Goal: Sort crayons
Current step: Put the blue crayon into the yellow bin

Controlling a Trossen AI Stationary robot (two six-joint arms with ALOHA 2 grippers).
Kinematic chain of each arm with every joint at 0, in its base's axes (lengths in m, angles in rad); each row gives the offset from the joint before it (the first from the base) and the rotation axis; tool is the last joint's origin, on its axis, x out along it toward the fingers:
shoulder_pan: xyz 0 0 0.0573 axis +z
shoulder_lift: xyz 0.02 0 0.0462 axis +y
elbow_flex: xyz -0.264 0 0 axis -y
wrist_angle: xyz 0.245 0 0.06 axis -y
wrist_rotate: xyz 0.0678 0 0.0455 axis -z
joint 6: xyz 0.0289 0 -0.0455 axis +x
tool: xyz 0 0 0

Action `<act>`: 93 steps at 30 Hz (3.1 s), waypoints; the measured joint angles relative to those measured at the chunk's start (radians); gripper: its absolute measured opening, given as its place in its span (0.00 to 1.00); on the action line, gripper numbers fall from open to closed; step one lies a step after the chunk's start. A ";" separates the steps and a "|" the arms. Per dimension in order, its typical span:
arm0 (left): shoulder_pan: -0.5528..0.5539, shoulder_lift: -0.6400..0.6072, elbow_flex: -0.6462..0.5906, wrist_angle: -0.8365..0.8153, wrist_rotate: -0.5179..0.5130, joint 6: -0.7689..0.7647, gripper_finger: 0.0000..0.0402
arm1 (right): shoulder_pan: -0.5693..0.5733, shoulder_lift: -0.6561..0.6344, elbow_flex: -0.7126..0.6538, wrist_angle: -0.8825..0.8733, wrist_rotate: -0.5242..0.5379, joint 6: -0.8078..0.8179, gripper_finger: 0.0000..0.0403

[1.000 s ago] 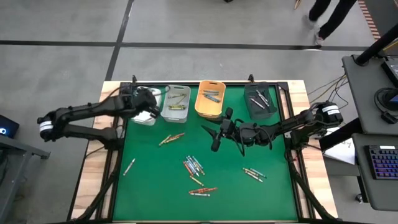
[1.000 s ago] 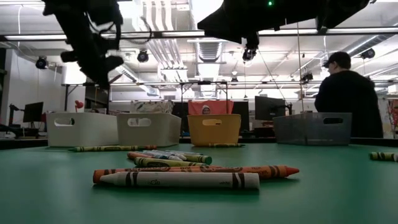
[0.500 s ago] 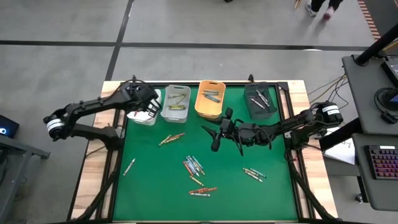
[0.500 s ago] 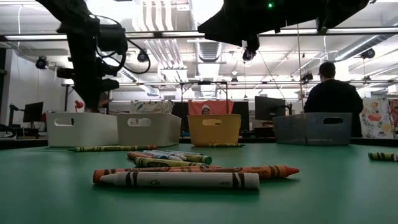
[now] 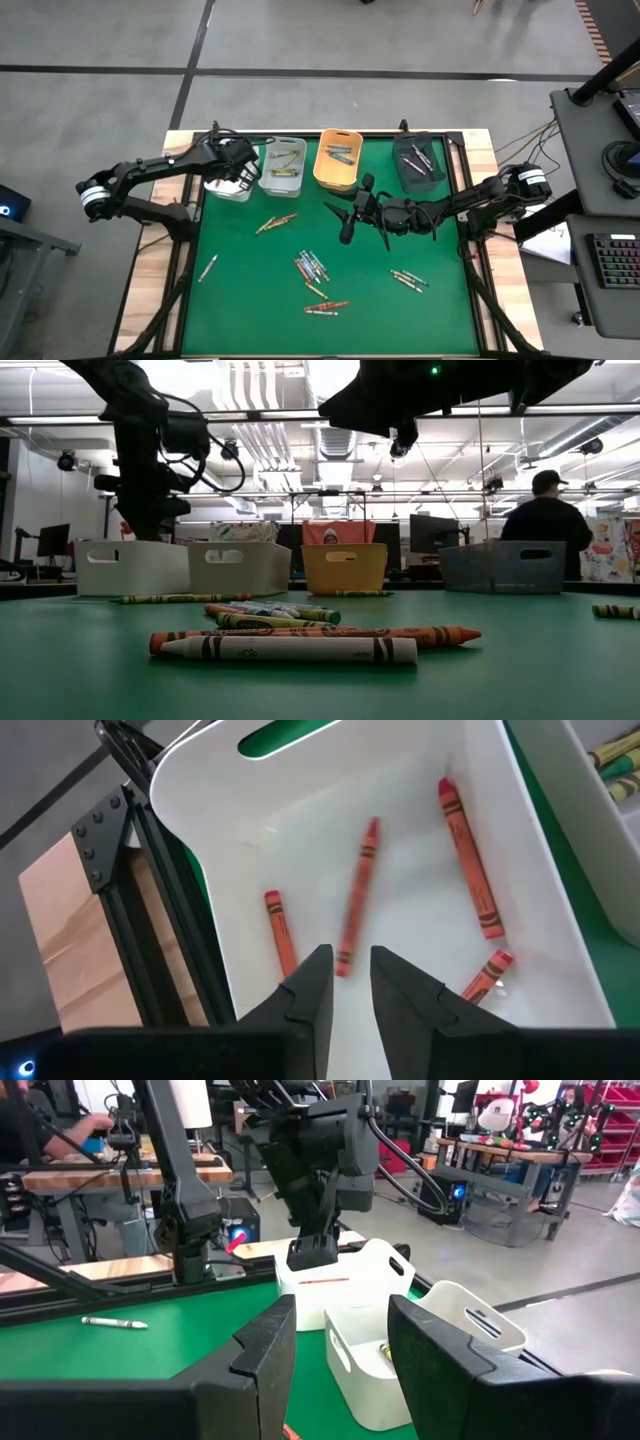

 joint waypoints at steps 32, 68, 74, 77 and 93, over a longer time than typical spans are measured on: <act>-0.530 -0.173 -0.001 0.495 -0.035 0.185 0.14 | 0.120 0.069 0.445 -1.624 -0.586 0.752 0.28; -0.530 -0.170 -0.001 0.498 -0.051 0.187 0.14 | 0.568 0.040 0.126 -1.642 -0.595 1.055 0.26; -0.530 -0.170 -0.001 0.497 -0.051 0.187 0.14 | 0.568 0.041 0.086 -1.597 -0.575 1.075 0.26; -0.530 -0.170 -0.001 0.497 -0.051 0.188 0.14 | 0.568 0.041 0.063 -1.583 -0.574 1.081 0.26; -0.530 -0.170 -0.001 0.497 -0.051 0.188 0.14 | 0.563 0.040 0.029 -1.572 -0.522 1.102 0.17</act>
